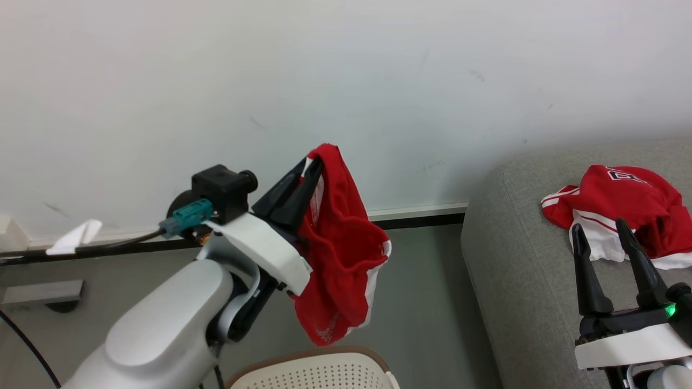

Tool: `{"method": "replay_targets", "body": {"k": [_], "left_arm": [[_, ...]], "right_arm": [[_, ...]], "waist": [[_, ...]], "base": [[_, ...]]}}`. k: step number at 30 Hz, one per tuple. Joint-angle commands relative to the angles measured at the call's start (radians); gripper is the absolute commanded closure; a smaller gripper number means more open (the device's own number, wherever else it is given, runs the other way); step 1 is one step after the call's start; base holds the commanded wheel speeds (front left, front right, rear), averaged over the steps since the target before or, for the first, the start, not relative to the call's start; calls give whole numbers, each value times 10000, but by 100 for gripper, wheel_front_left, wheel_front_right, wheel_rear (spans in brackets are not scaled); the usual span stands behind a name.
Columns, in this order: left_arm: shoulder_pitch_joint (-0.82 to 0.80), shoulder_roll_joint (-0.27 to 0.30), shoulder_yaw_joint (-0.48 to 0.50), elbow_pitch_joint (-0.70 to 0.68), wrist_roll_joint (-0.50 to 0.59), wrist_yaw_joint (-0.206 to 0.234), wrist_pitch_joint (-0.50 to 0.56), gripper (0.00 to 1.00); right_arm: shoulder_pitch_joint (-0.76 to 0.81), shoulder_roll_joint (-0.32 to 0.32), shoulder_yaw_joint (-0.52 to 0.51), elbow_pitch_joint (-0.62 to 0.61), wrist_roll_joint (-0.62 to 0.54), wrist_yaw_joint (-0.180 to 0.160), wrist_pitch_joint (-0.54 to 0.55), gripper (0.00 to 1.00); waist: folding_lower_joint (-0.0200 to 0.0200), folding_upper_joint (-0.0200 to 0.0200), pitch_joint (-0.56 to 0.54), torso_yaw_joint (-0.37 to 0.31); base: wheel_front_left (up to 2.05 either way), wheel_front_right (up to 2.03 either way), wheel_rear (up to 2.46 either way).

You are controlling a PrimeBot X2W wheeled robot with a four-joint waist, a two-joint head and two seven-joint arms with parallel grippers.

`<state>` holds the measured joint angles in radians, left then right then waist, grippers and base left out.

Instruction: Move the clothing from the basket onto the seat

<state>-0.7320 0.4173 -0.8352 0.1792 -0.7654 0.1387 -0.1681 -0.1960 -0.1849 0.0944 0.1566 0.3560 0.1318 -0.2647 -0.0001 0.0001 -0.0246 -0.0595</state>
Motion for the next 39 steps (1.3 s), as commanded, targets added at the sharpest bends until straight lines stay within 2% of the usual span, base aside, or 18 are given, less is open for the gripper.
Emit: {"method": "replay_targets", "body": {"k": [1, 5, 11, 17, 23, 28, 39], "left_arm": [[-111, 125, 129, -299, 62, 151, -55, 100], [-188, 296, 324, -840, 120, 454, 16, 100], [-118, 367, 300, -1178, 83, 625, 221, 100], [-218, 360, 233, -1317, 136, 662, 315, 100], [-531, 174, 121, -1253, 206, 560, 400, 100], [-722, -65, 35, -1234, 181, 457, 370, 100], [-961, -790, -683, -1366, 256, 43, 590, 100]], "right_arm": [[189, 41, 81, 37, 49, -22, 9, 0], [200, 105, 299, 103, 116, -22, 9, 0], [216, 133, 789, 122, 265, -22, 9, 0], [106, -173, 2369, -142, 859, -22, 9, 0], [-148, -774, 4231, -193, 1513, -22, 9, 0], [-626, -897, 5323, 413, 1748, -22, 9, 0], [-1899, -340, 7041, 3056, 2799, -22, 9, 0]], "waist": [[1, -1, -15, -22], [1, -1, -16, -66], [1, -1, 11, -63], [1, -1, 63, 17], [1, -1, 94, 149], [1, -1, 79, 299], [1, -1, -68, 1181]], "base": [[0, 0, 0], [0, 0, 0], [0, 0, 0], [0, 0, 0], [0, 0, 0], [0, 0, 0], [0, 0, 0]]}}
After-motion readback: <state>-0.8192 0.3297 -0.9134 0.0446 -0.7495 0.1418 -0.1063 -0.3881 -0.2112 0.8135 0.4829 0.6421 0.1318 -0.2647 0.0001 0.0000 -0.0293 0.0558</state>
